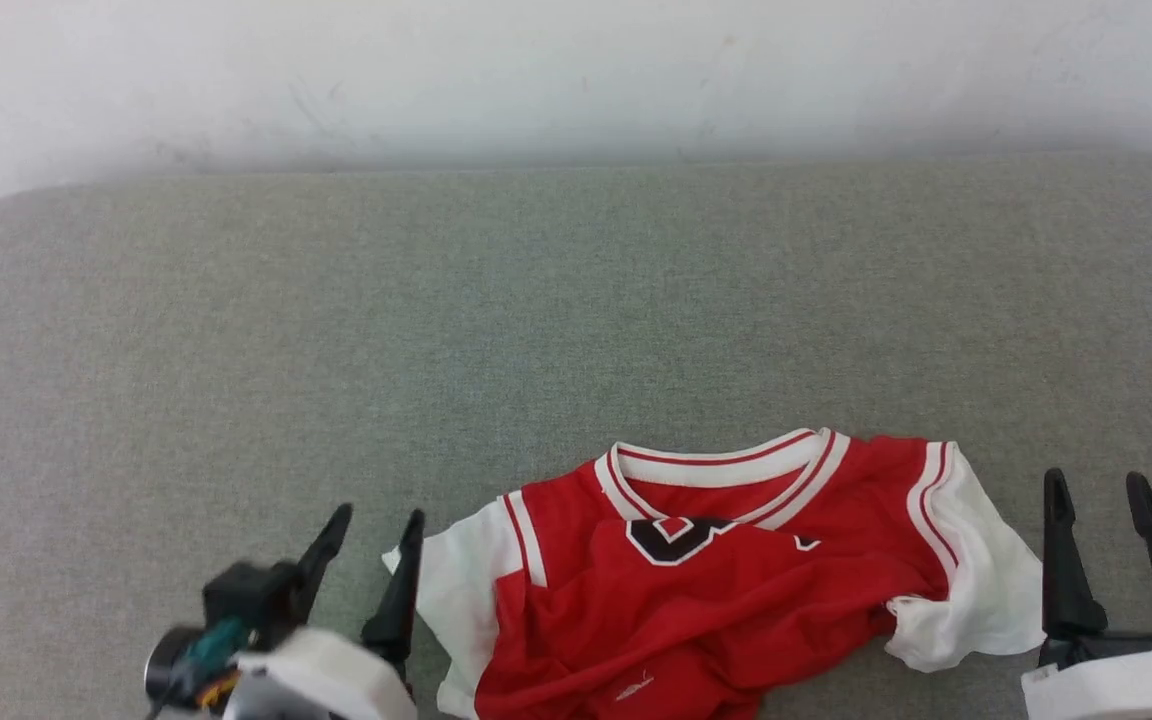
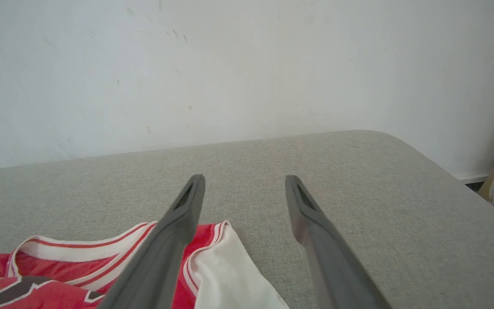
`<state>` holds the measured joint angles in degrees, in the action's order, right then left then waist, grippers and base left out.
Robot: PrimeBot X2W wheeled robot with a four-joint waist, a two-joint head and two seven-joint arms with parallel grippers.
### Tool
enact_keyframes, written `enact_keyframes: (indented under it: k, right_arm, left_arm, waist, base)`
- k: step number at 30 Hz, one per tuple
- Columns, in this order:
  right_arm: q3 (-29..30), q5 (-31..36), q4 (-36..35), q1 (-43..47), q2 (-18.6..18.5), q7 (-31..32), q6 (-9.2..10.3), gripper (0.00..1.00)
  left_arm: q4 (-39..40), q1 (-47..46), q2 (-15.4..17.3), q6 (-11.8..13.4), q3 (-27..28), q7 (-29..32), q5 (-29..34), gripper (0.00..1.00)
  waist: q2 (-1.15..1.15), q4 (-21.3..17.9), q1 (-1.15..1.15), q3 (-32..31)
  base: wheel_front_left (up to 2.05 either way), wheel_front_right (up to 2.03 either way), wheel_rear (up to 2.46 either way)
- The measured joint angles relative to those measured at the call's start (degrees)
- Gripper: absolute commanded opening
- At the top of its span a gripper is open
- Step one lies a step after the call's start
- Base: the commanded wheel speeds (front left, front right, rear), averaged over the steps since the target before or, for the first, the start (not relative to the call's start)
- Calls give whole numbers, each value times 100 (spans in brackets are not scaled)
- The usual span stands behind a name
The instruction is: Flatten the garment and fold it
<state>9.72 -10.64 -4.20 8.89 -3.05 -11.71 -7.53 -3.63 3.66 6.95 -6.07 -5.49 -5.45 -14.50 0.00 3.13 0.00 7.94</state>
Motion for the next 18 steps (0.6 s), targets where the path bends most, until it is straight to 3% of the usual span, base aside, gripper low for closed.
enact_keyframes:
  k: [8,18]
  right_arm:
    - [-136,-26,18,-68,2,56,0,100]
    - [-221,-63,105,-164,2,57,0,100]
  left_arm:
    - [-127,-686,757,-94,-580,2305,-37,100]
    - [182,-751,883,-96,-758,4017,-858,100]
  waist:
    - [0,63,0,208]
    - [0,-35,0,420]
  base:
    - [0,0,0]
    - [0,0,0]
